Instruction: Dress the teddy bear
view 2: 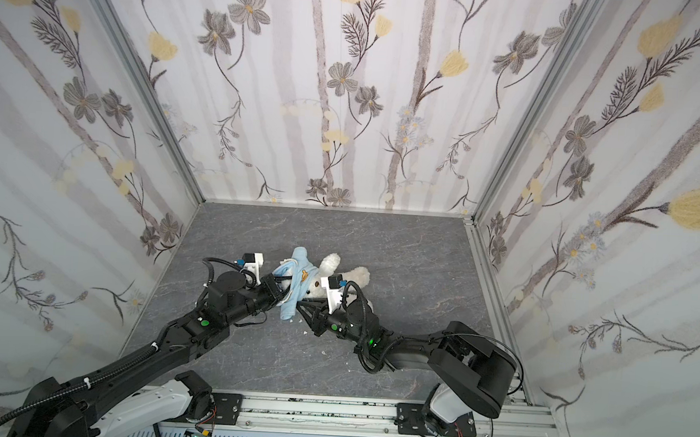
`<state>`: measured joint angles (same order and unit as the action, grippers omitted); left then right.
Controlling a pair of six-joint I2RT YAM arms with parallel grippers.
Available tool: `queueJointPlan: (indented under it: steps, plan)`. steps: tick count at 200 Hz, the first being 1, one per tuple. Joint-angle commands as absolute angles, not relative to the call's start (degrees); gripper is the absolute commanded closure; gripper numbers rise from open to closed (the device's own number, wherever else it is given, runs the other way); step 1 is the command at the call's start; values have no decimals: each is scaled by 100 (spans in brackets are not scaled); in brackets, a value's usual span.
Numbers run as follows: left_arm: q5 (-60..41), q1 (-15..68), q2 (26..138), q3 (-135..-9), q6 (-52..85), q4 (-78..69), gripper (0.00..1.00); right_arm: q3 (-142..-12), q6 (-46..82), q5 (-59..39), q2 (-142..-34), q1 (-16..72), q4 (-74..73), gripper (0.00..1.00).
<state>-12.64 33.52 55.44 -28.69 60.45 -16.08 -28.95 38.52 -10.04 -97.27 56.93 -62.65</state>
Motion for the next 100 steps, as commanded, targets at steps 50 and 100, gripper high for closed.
queueJointPlan:
  steps: [50, 100]
  plan:
    - [-1302, 3394, 5583, -2901, 6124, -1960, 100, -3073, 4342, -891, -10047, 5753, -7155, 90]
    - [-1138, 3419, 5568, -2917, 6116, -2004, 100, -2966, 4548, -16, -9766, 5794, -6364, 100]
